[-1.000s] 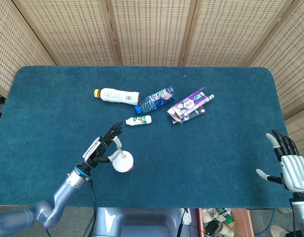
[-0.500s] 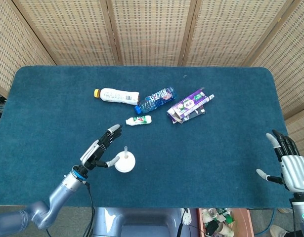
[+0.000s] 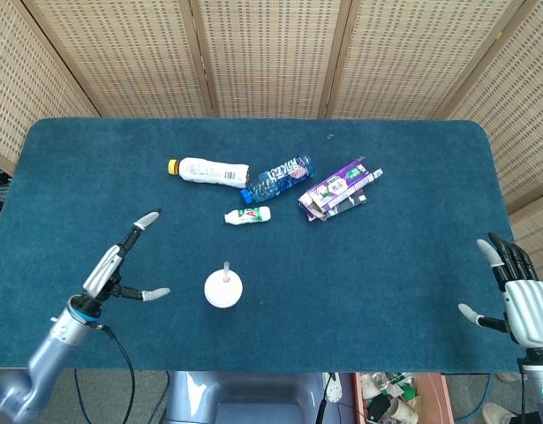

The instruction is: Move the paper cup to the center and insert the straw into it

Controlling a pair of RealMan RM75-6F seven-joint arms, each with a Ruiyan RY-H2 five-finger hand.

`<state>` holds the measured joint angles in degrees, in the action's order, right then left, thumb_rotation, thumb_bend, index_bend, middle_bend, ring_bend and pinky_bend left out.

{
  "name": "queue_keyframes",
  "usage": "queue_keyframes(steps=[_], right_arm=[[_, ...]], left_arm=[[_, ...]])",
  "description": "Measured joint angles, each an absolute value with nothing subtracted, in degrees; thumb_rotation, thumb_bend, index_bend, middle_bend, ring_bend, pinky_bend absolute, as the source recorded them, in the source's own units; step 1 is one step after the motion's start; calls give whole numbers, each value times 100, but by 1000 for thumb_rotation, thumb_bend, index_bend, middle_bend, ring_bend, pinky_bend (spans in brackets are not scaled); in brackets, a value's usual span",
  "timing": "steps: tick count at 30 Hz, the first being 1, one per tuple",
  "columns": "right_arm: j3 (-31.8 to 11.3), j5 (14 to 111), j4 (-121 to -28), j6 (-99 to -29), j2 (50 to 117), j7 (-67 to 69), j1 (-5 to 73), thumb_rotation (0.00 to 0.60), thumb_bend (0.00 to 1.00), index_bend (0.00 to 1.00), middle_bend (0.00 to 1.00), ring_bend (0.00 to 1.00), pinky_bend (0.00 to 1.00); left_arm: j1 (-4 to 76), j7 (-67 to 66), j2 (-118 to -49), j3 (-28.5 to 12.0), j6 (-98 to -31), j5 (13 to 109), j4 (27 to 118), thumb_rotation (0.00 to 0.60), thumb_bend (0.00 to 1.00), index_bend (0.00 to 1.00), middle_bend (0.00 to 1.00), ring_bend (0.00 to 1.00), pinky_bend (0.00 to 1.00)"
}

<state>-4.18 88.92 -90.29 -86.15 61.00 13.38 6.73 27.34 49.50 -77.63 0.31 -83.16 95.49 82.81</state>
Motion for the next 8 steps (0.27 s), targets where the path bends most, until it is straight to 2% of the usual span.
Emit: queue_keyframes(steps=[8], right_arm=[[-454, 8860, -9051, -8763, 6126, 1088, 592, 600, 0, 18, 0, 0, 0]], left_arm=[[1853, 1254, -6657, 266, -8590, 8961, 9408, 600, 68, 0, 0, 0, 0]])
